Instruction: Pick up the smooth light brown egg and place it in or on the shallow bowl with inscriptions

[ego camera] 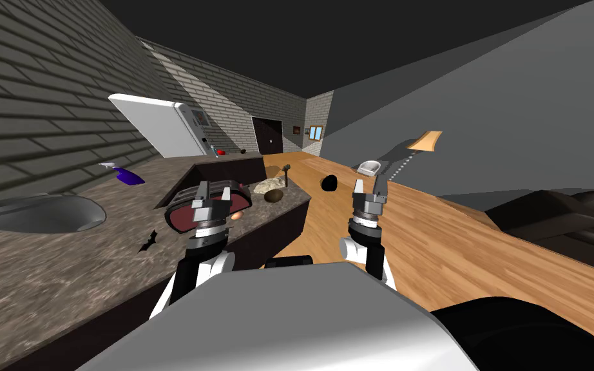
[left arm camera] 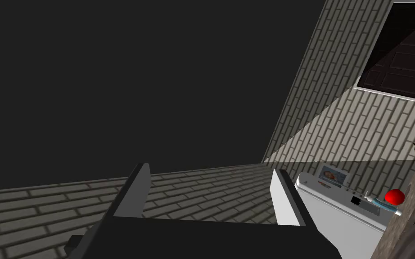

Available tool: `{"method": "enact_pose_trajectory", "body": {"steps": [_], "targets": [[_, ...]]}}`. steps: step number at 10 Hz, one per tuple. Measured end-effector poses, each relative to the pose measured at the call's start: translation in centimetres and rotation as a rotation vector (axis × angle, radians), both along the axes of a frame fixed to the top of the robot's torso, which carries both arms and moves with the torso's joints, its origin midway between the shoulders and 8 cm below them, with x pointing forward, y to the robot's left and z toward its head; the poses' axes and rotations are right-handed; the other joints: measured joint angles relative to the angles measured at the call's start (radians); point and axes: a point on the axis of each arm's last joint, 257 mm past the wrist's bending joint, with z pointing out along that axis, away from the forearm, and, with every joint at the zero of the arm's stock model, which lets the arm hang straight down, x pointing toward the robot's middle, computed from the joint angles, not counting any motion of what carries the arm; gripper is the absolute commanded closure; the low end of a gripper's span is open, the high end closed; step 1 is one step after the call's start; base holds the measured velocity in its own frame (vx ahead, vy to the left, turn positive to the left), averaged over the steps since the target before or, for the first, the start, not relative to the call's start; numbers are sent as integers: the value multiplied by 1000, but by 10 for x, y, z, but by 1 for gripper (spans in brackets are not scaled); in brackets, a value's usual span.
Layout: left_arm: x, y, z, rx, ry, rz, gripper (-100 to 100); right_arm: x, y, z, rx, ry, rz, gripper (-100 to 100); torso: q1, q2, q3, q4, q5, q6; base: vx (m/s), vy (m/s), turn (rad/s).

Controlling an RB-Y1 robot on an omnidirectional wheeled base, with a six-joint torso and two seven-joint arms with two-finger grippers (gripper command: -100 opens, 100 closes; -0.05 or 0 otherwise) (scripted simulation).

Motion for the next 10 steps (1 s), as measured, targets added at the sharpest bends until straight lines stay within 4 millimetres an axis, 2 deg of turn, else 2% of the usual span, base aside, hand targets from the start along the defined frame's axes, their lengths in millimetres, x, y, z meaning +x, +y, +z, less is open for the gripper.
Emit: {"method": "enact_pose_trajectory", "body": {"steps": [5, 10], "targets": [[6, 8, -17, 54, 59, -44, -100, 0, 0, 0, 0, 0, 0, 0, 8, 12, 7, 3, 2, 0, -154, 102, -57], [24, 28, -42, 58, 173, -109, -100, 0, 0, 0, 0, 0, 0, 0, 8, 13, 7, 3, 2, 0, -174, 116, -84]]}}
